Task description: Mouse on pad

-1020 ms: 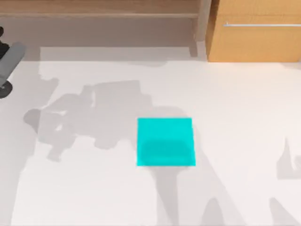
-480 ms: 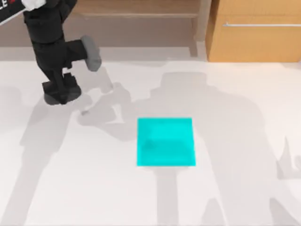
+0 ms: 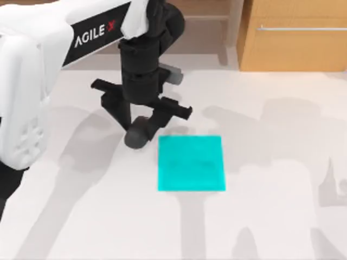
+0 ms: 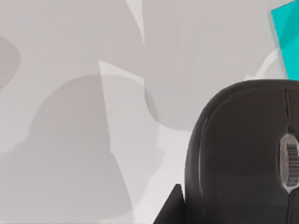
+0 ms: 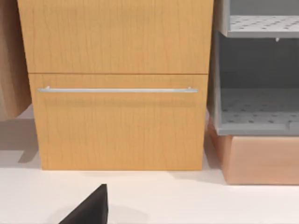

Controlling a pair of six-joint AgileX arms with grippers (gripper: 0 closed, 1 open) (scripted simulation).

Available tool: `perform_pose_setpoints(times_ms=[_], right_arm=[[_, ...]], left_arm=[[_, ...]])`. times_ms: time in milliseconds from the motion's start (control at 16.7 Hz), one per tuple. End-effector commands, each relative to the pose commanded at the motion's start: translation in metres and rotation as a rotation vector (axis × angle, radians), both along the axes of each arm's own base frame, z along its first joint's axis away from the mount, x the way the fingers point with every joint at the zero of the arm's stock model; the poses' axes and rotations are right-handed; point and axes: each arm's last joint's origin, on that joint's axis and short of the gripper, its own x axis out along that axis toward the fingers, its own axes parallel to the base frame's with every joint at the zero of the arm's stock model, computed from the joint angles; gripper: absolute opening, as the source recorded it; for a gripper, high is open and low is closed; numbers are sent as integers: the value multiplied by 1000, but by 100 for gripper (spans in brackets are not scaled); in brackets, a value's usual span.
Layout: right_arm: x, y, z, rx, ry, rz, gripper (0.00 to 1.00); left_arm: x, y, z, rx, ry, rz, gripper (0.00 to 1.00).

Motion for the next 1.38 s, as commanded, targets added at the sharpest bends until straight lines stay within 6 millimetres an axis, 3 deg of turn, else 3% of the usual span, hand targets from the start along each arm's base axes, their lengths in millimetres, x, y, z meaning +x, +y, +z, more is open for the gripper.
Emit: perform_pose_setpoints(times_ms=[300,540,1020,1380], right_arm=[[0,0,0,0,0,0,100],[0,0,0,0,0,0,100],[0,0,0,0,0,0,100],[0,0,0,0,0,0,100]], left_arm=[[-29,-57,12,15,-78,320,0],[-43,-79,21,0,-121,443,0],[-44,-81,21,1,-125,464,0],[-43,-78,3,11,-95,484,0]])
